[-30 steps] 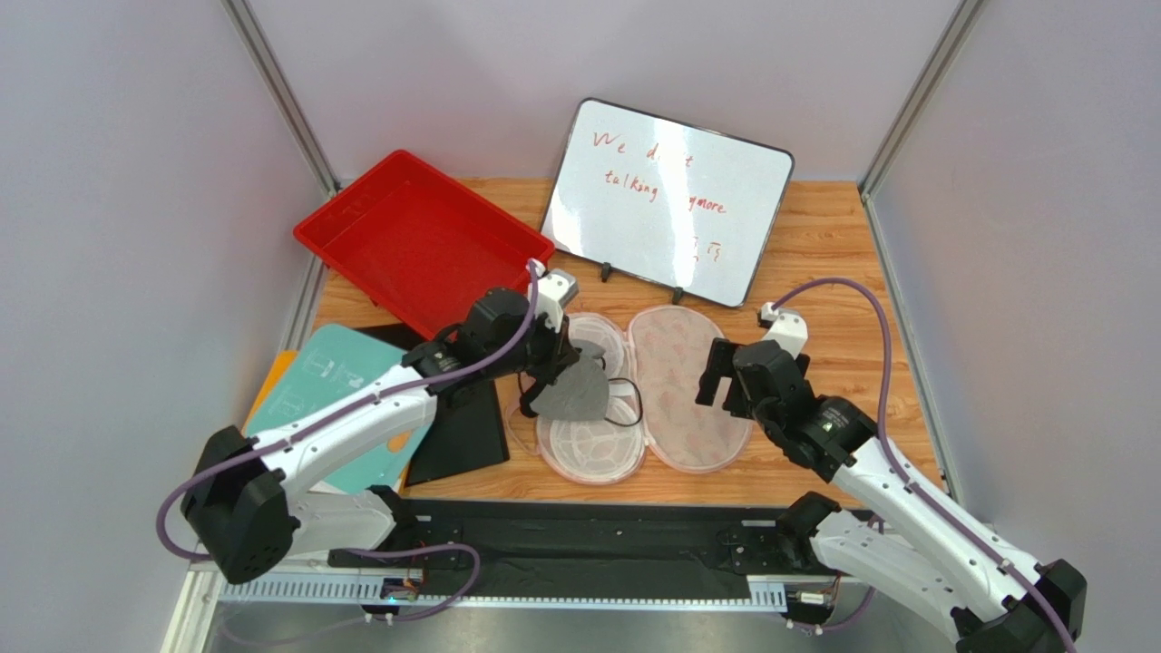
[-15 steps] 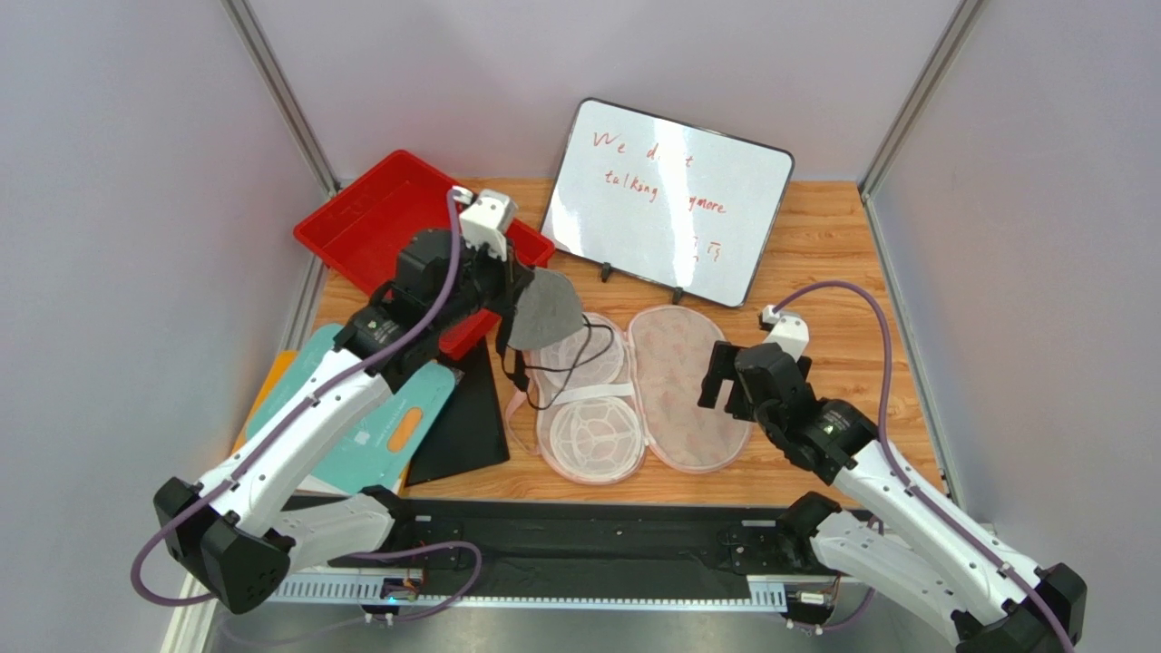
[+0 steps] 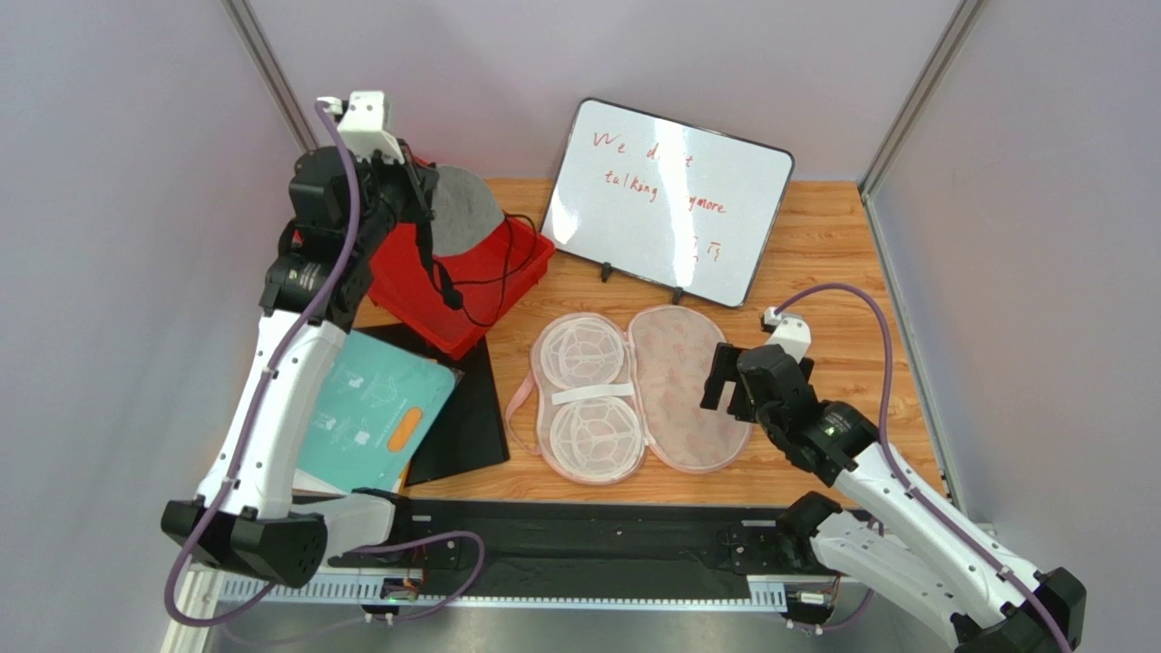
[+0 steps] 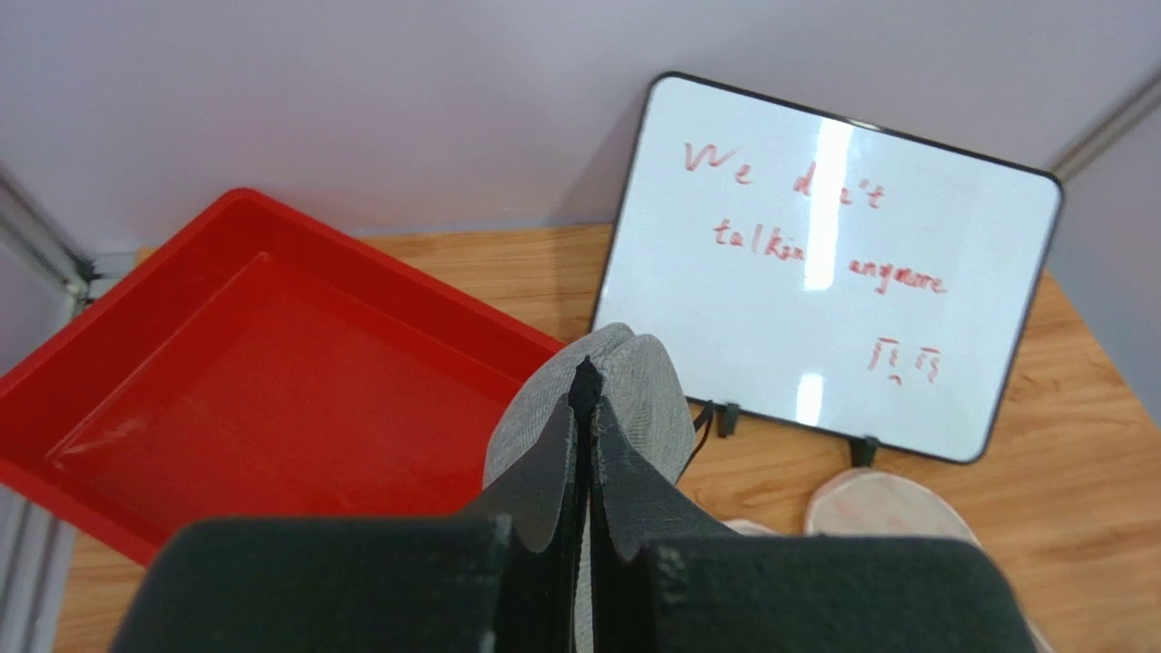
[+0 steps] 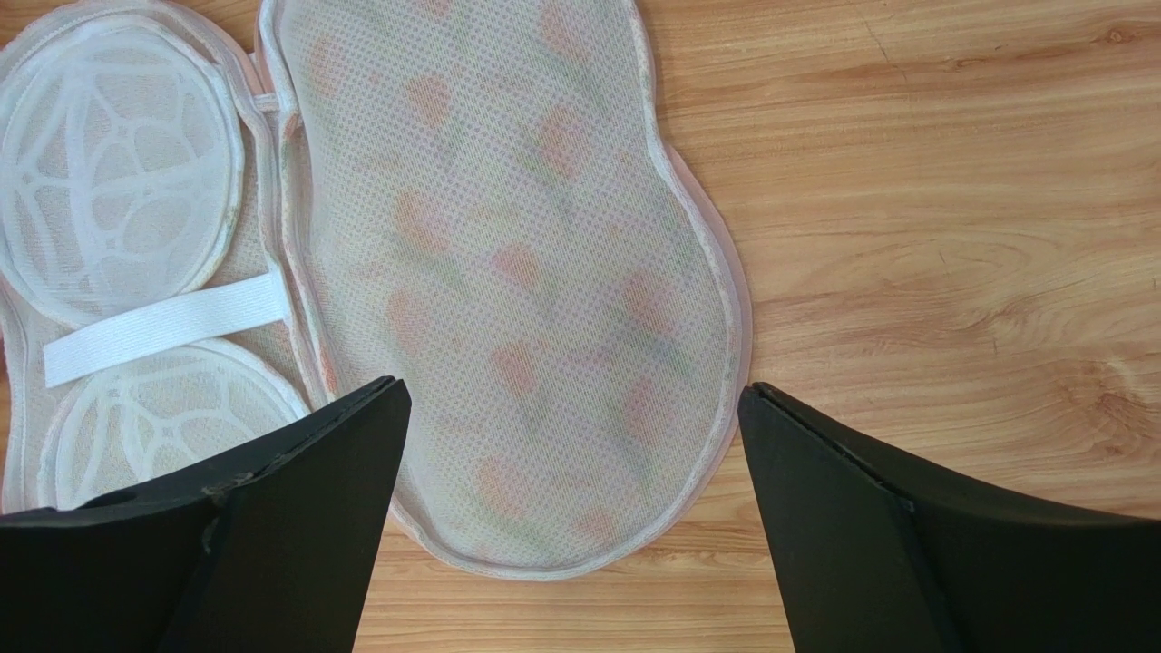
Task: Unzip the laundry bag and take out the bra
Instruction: Place the bra in the bin, then close the laundry bag at the center of the board.
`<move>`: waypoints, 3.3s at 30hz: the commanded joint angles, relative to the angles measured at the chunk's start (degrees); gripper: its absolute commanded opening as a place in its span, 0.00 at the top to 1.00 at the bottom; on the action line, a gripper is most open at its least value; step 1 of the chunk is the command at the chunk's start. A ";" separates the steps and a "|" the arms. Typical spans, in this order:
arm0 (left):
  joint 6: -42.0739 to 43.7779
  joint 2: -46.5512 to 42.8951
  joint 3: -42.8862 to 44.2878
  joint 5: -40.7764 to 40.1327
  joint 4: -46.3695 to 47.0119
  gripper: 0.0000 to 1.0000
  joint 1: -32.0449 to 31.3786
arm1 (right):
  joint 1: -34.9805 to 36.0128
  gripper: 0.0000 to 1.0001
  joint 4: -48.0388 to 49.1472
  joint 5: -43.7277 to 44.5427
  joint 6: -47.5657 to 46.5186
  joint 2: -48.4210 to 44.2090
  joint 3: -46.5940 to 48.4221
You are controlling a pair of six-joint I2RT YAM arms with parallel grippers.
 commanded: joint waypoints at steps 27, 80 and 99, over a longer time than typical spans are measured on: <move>-0.89 21.61 -1.08 -6.74 -0.13 0.01 8.42 | -0.85 0.02 4.48 -3.57 -1.30 1.03 -1.05; -6.69 -5.39 -37.55 -2.08 3.38 0.04 -13.37 | -18.61 0.66 10.99 -8.23 12.23 14.03 -11.51; -12.93 1.46 -43.01 0.99 10.50 0.04 -20.84 | -17.12 1.00 5.72 -6.92 8.90 8.15 -3.87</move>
